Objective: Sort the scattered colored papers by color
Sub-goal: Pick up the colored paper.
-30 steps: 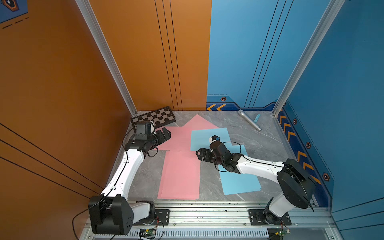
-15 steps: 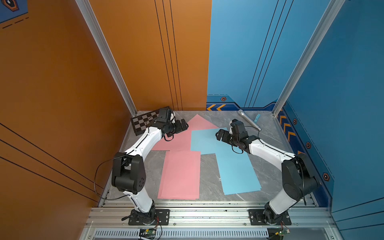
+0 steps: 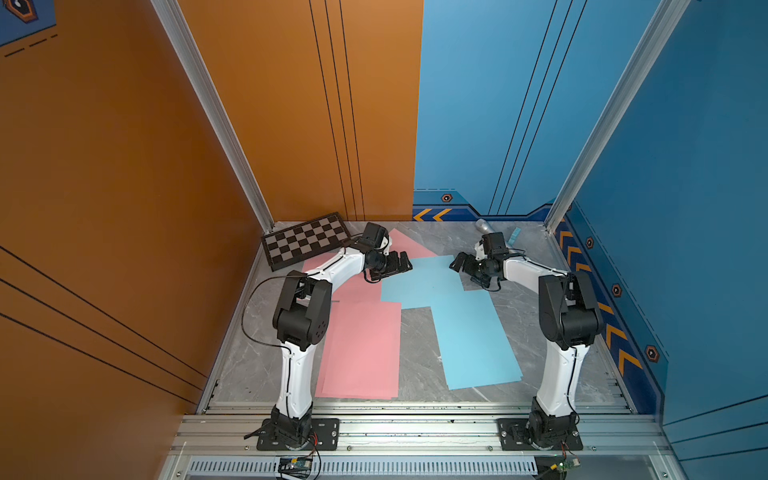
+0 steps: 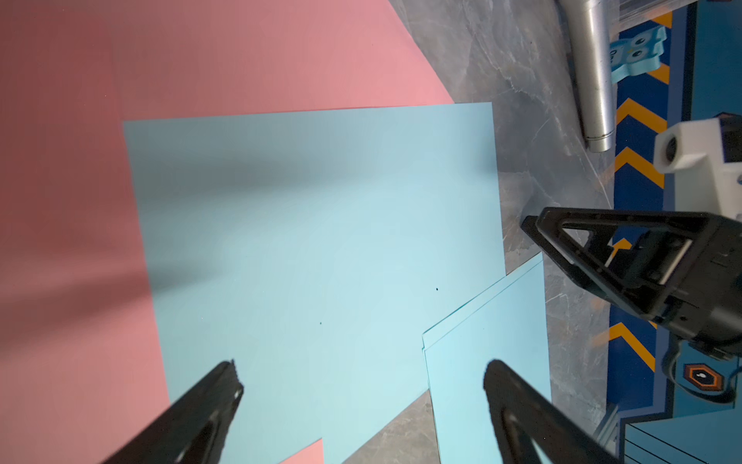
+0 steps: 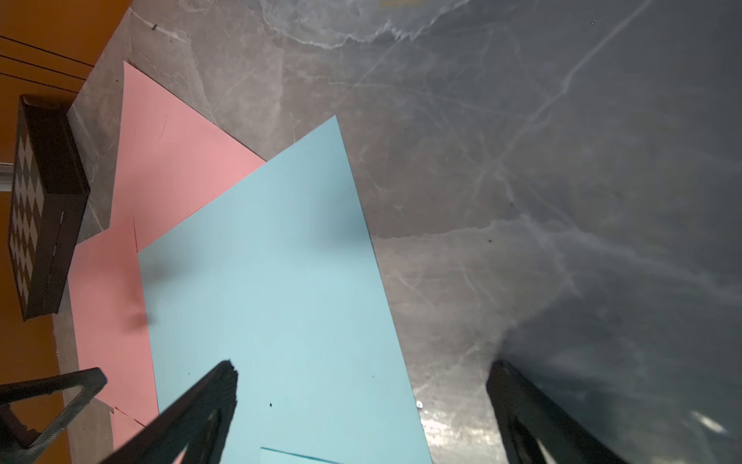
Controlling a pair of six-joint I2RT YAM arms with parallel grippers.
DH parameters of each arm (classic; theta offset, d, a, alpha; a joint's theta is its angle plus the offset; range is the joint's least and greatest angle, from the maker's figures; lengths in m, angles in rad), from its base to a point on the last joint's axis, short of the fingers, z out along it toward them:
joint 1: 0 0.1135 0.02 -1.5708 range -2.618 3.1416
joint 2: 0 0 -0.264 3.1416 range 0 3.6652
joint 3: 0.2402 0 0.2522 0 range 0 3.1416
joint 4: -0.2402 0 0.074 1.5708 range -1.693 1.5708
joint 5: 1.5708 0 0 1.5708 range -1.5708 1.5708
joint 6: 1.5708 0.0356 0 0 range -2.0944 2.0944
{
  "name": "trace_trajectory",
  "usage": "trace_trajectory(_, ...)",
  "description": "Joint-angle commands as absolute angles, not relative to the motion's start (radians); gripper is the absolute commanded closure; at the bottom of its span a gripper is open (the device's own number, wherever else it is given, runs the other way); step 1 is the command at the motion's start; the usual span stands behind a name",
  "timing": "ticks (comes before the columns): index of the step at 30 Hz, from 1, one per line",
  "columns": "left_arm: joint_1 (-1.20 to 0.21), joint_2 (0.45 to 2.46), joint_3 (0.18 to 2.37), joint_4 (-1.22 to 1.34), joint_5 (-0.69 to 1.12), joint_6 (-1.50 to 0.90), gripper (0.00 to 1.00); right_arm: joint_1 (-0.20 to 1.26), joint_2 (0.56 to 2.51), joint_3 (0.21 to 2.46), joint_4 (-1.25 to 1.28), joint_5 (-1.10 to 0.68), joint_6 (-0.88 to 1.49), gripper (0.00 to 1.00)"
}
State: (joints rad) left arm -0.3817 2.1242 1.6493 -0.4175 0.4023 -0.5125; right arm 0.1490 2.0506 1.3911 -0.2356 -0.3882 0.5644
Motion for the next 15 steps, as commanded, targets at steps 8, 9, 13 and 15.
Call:
trace_trajectory(8,-0.402,2.231,1.722,-0.43,0.444,-0.522,0.02,0.152,2.159,1.455,-0.278,-0.506,0.537,0.03)
trace_trajectory(9,-0.402,2.236,1.721,-0.43,0.448,-0.524,0.02,0.15,2.163,1.452,-0.278,-0.507,0.537,0.03)
trace_trajectory(13,-0.402,2.257,1.724,-0.429,0.459,-0.529,0.02,0.149,2.179,1.455,-0.279,-0.528,0.535,0.03)
trace_trajectory(15,-0.402,2.269,1.727,-0.429,0.463,-0.534,0.02,0.149,2.191,1.457,-0.276,-0.55,0.538,0.03)
